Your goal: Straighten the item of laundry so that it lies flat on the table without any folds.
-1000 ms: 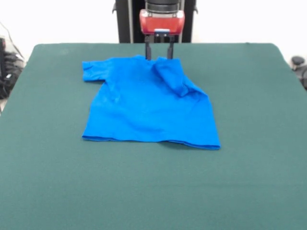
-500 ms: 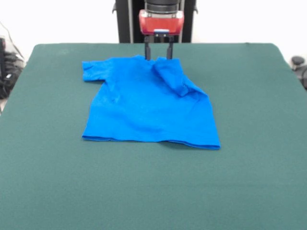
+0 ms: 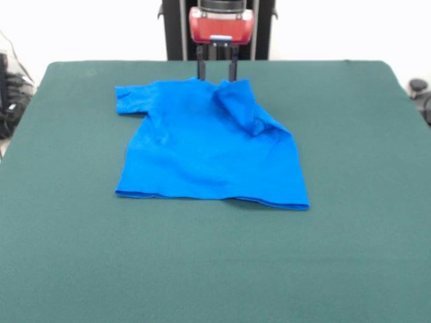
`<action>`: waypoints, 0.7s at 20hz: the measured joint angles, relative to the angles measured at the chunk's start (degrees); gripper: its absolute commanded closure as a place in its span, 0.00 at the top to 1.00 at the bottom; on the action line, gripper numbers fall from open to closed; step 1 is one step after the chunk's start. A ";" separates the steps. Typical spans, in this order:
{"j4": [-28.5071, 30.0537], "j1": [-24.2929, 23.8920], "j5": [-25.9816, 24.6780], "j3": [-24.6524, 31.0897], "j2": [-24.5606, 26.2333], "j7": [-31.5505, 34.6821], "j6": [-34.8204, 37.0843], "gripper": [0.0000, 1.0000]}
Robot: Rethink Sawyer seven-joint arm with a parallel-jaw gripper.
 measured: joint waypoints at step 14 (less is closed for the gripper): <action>0.02 0.01 0.00 0.31 -2.96 0.00 2.42 1.00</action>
